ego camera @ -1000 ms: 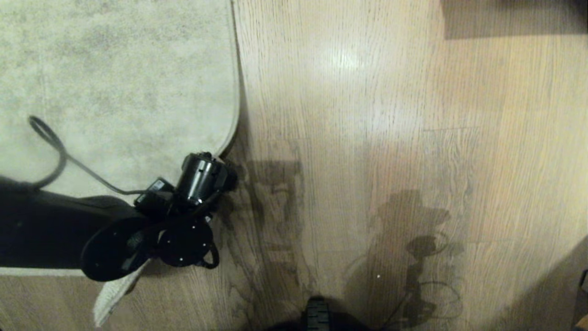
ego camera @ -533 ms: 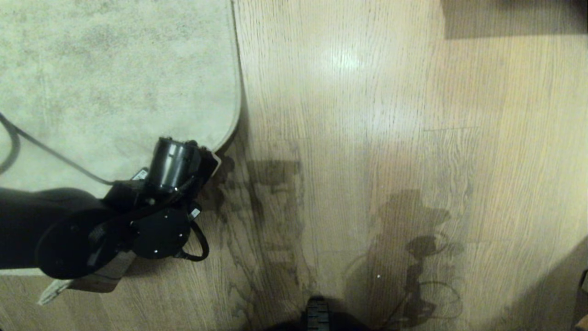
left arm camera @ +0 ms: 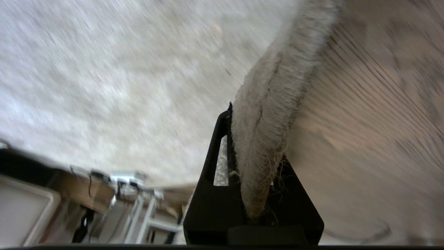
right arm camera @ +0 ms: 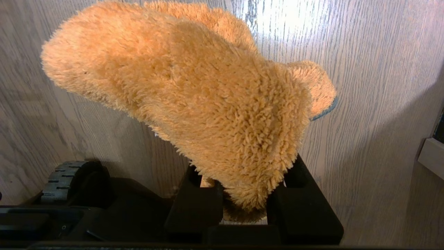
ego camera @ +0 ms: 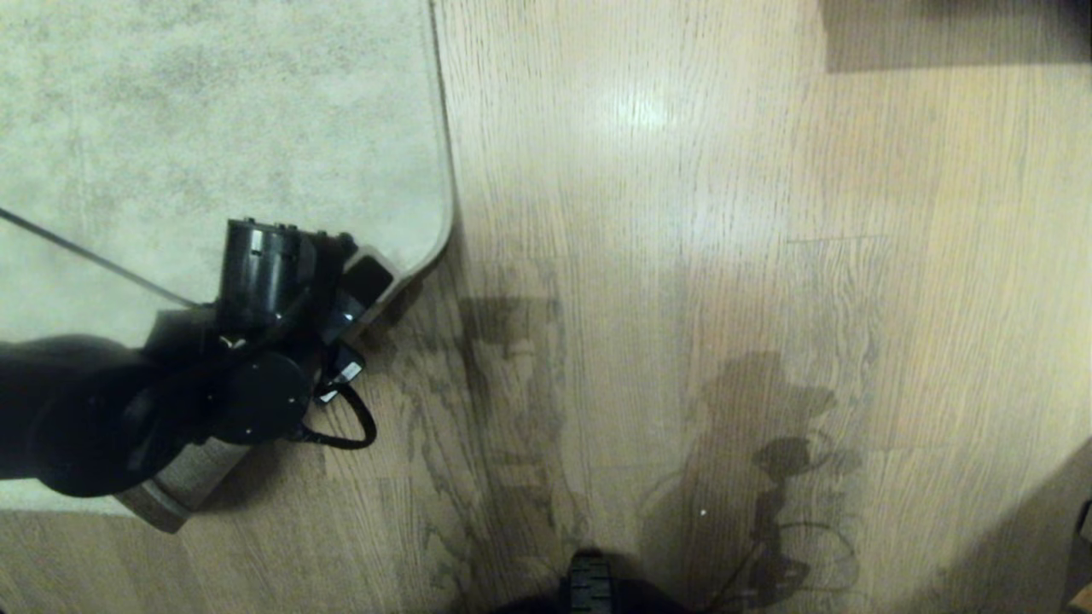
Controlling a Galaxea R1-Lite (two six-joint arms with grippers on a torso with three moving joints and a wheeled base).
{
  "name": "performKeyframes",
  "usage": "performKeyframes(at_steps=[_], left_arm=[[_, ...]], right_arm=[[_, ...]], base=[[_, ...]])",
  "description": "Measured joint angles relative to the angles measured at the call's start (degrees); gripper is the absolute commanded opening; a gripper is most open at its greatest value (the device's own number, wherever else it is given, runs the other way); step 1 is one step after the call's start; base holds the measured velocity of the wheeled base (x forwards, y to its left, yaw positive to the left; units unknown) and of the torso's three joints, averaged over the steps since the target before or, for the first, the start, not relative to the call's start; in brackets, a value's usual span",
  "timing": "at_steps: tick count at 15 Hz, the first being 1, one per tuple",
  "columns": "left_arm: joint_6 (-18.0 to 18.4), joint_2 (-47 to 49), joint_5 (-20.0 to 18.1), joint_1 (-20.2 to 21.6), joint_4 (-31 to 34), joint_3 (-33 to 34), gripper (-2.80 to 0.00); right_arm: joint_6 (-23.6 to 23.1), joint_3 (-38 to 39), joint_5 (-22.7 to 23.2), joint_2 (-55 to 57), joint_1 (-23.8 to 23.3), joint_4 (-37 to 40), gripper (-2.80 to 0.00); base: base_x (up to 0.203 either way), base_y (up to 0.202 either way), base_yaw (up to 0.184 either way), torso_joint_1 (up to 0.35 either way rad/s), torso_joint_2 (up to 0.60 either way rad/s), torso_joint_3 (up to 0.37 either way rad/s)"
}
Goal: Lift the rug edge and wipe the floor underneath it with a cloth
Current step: Lift up the carpet
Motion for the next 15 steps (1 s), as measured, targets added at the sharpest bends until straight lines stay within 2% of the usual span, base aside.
performKeyframes(at_steps=[1,3,15], left_arm=[[1.9,-0.1,-1.2,1.3,-2.1,0.2,-2.80],[3.0,-0.2,-3.0,3.0,-3.8,0.3,-2.80],[1.8,-3.0,-4.1,5.5,-3.9,0.3,-2.80]], right_arm=[[0.0,0.0,0.0,0.0,0.0,0.0,-2.80],[0.0,0.0,0.0,0.0,0.0,0.0,-2.80],[0.0,0.0,0.0,0.0,0.0,0.0,-2.80]], base=[[0.000,0.000,0.000,0.000,0.00,0.000],[0.000,0.000,0.000,0.000,0.00,0.000],[0.000,0.000,0.000,0.000,0.00,0.000]])
